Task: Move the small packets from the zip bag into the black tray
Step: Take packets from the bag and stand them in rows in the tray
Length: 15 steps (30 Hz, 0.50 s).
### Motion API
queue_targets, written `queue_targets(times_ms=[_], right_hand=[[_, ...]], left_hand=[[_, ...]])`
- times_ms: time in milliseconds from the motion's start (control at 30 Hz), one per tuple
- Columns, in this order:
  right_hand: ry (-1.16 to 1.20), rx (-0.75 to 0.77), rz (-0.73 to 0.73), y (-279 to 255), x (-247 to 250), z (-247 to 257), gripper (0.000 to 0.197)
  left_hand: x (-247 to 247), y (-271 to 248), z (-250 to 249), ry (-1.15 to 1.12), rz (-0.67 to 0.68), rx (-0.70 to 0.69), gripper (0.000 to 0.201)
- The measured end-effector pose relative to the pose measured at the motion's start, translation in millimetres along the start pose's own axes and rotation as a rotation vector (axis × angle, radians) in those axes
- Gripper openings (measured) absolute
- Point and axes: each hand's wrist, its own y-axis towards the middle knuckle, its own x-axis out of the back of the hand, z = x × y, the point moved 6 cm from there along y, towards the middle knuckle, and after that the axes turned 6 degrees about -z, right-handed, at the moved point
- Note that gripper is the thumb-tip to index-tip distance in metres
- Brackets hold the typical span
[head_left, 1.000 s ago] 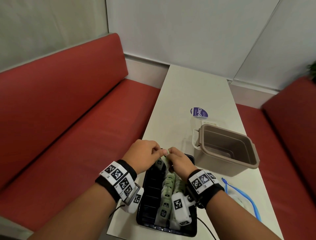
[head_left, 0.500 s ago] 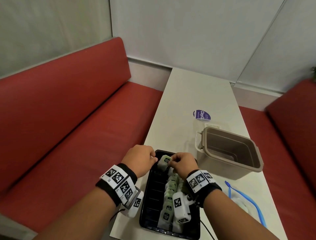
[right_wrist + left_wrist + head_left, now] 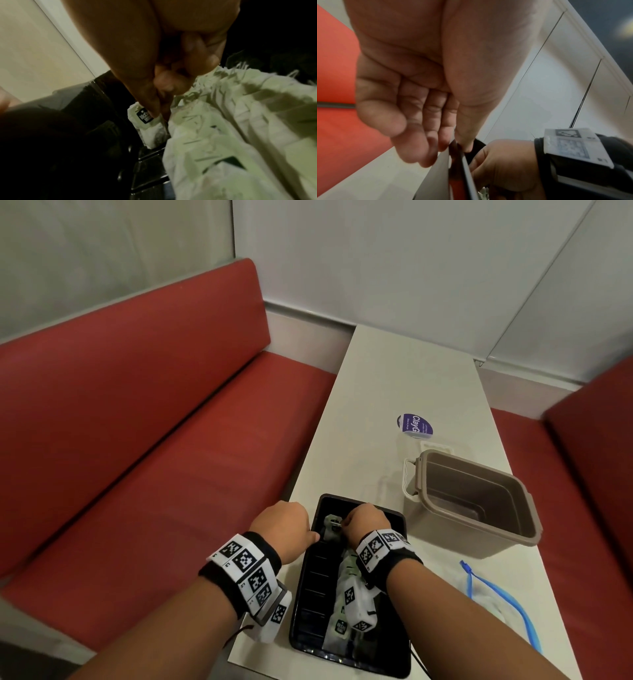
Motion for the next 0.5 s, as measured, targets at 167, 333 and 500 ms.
queue_targets(times_ms=[167, 333, 500], right_hand=[[-0.037, -0.004, 0.029, 1.5, -8.3, 3.5, 0.018], [-0.008, 0.079, -0.004, -11.9, 6.6, 6.0, 0.019], [0.046, 0.199, -0.027, -30.5, 47.0, -3.2, 0.029]], left_hand=[[-0.2, -2.5, -0.9, -0.026, 0.028, 0.009, 0.043], [0.5, -4.4, -2.1, -0.004, 0.033, 0.044, 0.045], [6.9, -7.5, -8.7, 0.062, 0.017, 0.078, 0.039]])
